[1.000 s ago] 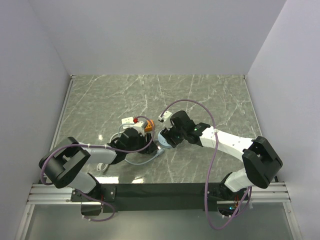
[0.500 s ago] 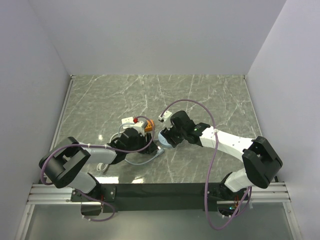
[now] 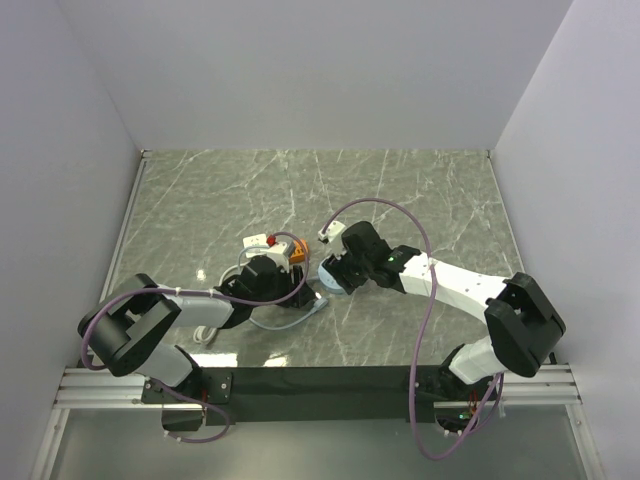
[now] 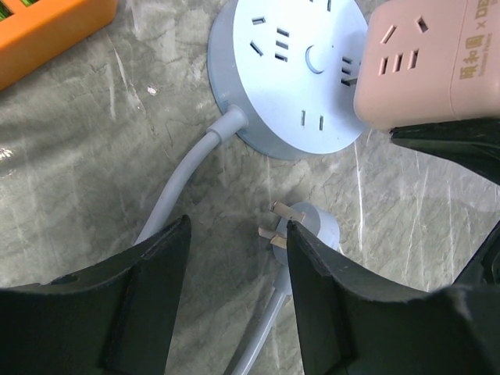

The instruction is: Insert the plug

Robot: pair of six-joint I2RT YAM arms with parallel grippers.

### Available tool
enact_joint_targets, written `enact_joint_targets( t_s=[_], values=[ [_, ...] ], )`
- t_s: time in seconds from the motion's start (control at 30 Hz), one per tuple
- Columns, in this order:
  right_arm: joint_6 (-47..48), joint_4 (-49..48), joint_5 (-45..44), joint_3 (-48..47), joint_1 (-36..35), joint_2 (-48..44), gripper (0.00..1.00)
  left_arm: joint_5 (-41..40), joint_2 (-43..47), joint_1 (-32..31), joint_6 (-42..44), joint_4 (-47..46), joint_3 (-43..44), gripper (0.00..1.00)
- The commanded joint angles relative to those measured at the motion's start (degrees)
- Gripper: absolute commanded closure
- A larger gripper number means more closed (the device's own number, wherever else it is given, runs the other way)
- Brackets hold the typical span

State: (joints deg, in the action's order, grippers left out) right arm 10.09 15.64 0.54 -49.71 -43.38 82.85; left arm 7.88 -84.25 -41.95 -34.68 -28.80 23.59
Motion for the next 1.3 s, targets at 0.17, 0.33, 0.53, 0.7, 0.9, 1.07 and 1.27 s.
enact_joint_targets(
  t_s=[0.17,0.33,0.53,0.7,0.9,1.07,1.27],
  values=[
    [-0.2,-2.9,-1.9,0.8,0.4,-6.6,1.00,-1.4,-1.2,0.5,1.3,2.8,-1.4,0.44],
    [-0.2,-3.3,-1.2,1.1,0.7,-7.4,1.00,-2.4,0.7,0.5,1.7,3.7,-1.1,0.43],
    [-0.2,-3.1,-0.7,0.4,0.7,-4.5,1.00,-2.6,1.1,0.5,1.7,4.1,-1.4,0.43],
    [-0.2,-2.3,1.0,0.0,0.8,-2.6,1.00,-2.6,1.0,0.5,1.7,4.0,-1.6,0.43],
    [-0.2,-2.4,1.0,-0.1,0.8,-1.7,1.00,-2.8,1.0,0.5,1.7,4.2,-1.6,0.43],
    [0.0,-2.3,0.7,-0.6,0.8,-0.4,1.00,-2.9,0.8,0.6,1.7,4.3,-1.8,0.43],
    [0.2,-2.2,-0.1,-1.2,1.2,1.3,1.00,-2.7,0.7,0.5,1.8,4.5,-1.7,0.43]
  ],
)
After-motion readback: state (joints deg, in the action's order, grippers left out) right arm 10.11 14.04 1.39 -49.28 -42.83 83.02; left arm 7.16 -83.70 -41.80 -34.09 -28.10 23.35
